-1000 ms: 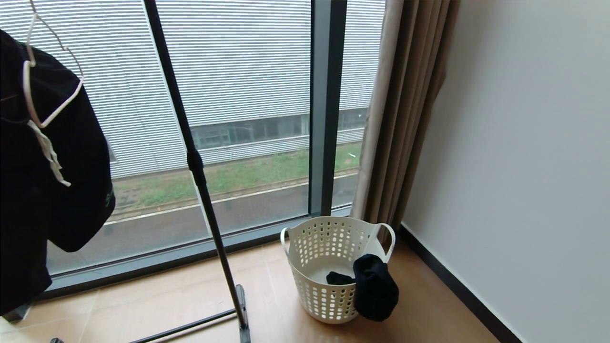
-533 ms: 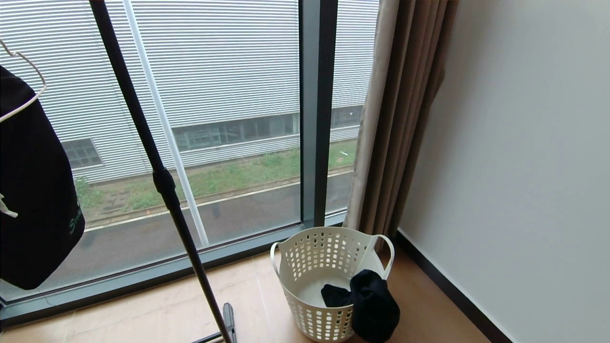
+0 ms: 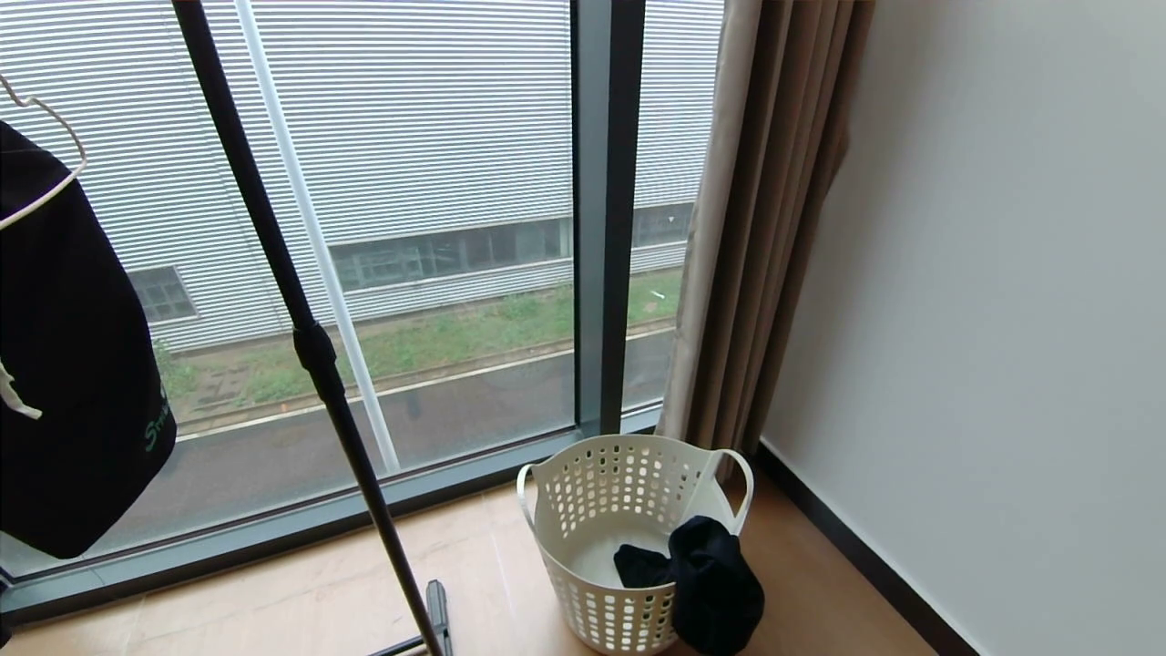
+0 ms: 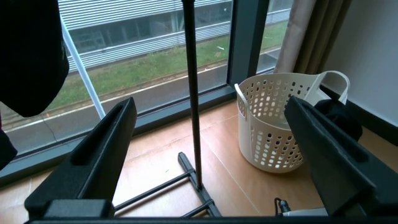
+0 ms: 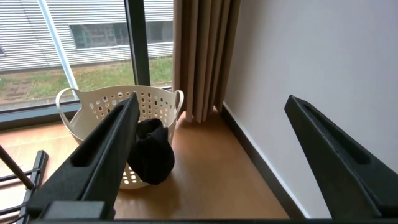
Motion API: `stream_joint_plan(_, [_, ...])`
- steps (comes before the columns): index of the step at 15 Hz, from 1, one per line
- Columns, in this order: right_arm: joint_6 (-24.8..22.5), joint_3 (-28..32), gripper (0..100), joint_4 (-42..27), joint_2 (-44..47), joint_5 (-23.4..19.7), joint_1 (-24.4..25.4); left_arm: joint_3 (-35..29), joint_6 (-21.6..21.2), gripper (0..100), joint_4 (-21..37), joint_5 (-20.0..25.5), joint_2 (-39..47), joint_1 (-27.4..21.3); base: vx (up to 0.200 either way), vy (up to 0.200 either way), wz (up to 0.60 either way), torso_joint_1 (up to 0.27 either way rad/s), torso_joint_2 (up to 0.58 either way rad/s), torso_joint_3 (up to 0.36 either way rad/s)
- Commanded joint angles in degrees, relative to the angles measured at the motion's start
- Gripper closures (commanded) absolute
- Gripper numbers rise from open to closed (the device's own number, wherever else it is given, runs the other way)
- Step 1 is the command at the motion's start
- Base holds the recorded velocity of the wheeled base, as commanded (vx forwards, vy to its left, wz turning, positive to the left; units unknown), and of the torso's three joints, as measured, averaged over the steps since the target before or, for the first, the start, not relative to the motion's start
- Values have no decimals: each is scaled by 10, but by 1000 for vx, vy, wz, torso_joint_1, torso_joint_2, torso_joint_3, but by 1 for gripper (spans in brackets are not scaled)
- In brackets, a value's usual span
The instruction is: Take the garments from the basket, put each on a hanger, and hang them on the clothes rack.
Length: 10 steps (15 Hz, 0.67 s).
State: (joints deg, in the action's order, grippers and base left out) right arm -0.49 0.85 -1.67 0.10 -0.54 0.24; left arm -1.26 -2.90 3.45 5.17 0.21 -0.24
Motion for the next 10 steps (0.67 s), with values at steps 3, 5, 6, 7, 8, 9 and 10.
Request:
stream_joint_plan(3, [0,-1,0,0,1,0,1,-1,0,0,0,0,0,0,0,0,0,0,0,0])
stream_joint_plan(5, [0,-1,0,0,0,0,0,-1,0,0,0,0,0,0,0,0,0,1,1,-57])
stream_joint_plan(6, [0,0,0,0,0,0,0,-1,1,0,0,0,0,0,0,0,0,-2,-7,-154])
stream_joint_plan(7, [0,-1,0,0,0,0,1,-1,0,0,0,0,0,0,0,0,0,7,2,-183])
stream_joint_plan(8, [0,-1,0,0,0,0,0,-1,0,0,0,0,0,0,0,0,0,2,-2,-178])
stream_joint_plan(9, [0,-1,0,0,0,0,1,-1,1,0,0,0,0,0,0,0,0,2,12,-188])
stream_joint_plan(10, [0,0,0,0,0,0,0,-1,1,0,0,0,0,0,0,0,0,7,-2,-193])
